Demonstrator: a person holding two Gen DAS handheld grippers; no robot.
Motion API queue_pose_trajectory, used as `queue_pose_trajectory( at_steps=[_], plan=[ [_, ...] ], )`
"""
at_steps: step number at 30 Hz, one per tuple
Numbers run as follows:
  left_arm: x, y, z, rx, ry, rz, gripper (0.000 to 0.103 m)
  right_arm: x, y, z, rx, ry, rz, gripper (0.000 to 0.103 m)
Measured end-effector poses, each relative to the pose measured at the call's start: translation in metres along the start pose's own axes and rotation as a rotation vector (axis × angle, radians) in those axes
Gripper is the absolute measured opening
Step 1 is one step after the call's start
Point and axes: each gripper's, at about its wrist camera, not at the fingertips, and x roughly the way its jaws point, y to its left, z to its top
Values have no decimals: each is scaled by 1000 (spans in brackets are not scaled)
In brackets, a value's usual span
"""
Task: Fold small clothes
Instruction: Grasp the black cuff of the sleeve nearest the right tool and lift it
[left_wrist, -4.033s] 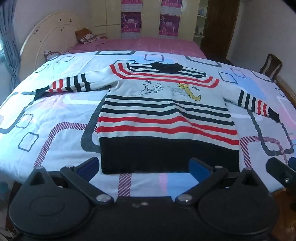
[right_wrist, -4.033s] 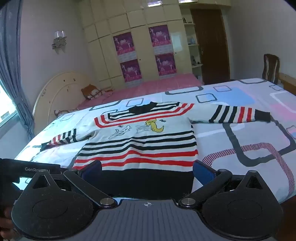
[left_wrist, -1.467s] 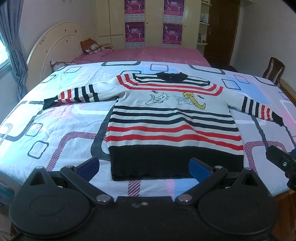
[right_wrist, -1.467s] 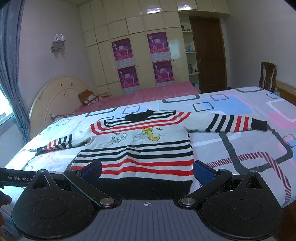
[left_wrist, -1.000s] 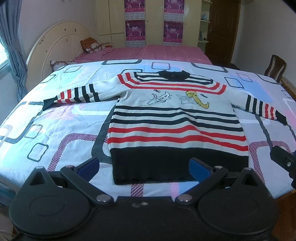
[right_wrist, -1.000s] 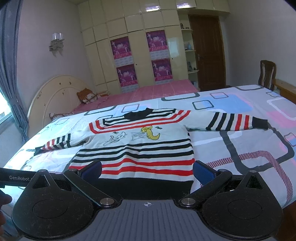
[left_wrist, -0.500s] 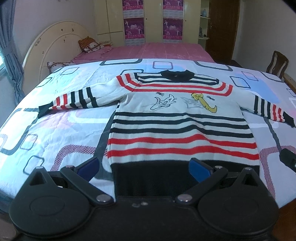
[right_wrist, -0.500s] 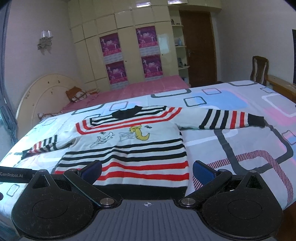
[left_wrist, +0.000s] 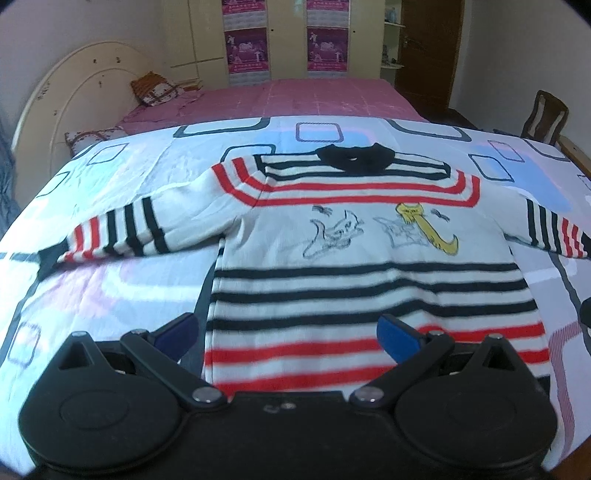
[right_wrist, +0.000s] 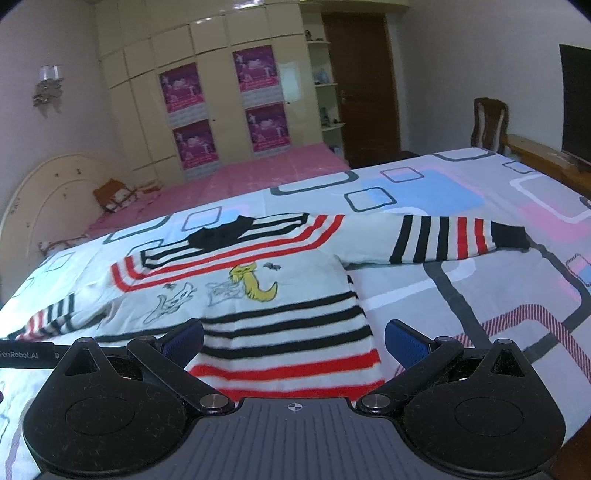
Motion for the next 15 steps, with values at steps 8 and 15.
queue_pose_trajectory(
  at_steps=[8, 15],
  plan=[
    [36, 13, 42, 25, -12, -24, 103, 40, 12, 21, 37, -21, -59, 103],
    [61, -1, 58, -6, -22, -36, 102, 70, -10, 39, 49, -17, -74, 102]
  ],
)
